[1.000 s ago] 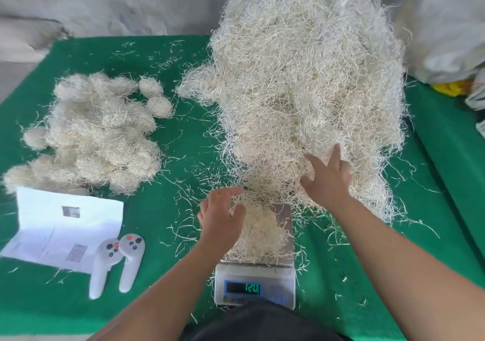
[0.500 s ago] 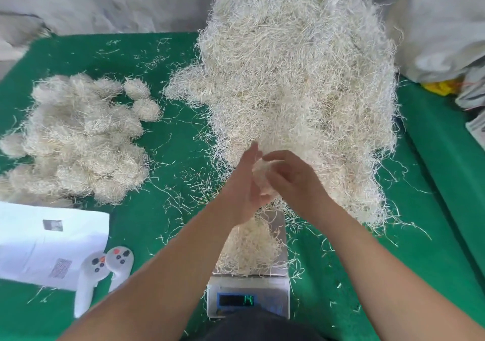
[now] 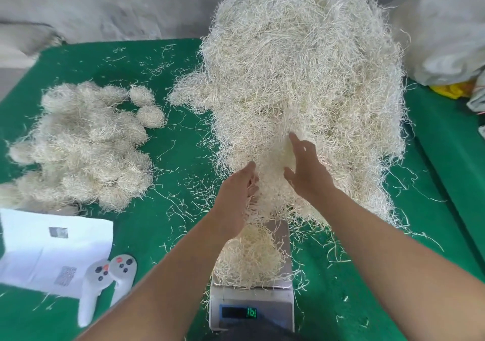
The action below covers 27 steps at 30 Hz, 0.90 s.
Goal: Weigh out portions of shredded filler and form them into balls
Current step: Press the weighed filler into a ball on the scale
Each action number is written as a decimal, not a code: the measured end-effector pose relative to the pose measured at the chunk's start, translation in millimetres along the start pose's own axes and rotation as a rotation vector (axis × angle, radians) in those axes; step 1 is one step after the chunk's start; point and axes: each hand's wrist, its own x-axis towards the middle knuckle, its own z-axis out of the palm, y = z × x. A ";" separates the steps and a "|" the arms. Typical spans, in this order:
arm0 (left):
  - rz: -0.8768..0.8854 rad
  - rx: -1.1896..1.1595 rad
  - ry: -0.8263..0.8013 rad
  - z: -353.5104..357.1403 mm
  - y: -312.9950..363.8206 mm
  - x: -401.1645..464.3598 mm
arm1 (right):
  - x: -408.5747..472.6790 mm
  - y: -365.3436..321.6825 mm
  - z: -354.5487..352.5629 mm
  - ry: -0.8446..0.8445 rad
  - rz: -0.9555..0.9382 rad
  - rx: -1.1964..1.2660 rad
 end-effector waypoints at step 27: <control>0.802 1.423 -0.066 -31.0 57.1 55.3 | 23.1 45.7 -93.5 -0.204 -0.024 0.343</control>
